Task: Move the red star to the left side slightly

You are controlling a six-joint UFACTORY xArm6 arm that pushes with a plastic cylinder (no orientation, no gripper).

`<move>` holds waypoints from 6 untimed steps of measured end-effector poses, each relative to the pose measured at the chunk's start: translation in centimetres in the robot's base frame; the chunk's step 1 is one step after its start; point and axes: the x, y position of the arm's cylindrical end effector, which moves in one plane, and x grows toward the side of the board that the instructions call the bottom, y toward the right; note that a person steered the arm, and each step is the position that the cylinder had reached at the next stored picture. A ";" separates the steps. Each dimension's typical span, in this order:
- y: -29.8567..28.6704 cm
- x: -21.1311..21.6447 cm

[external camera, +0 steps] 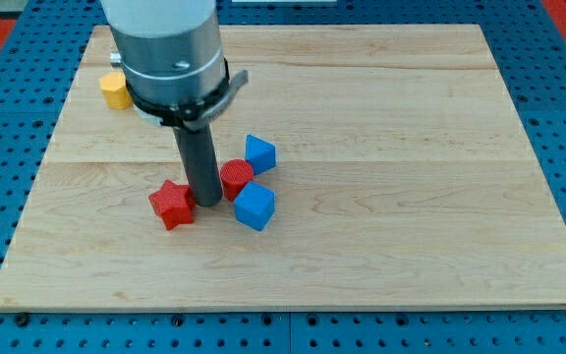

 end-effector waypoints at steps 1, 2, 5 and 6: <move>-6.2 0.5; -11.5 2.1; -5.8 2.5; -9.0 4.3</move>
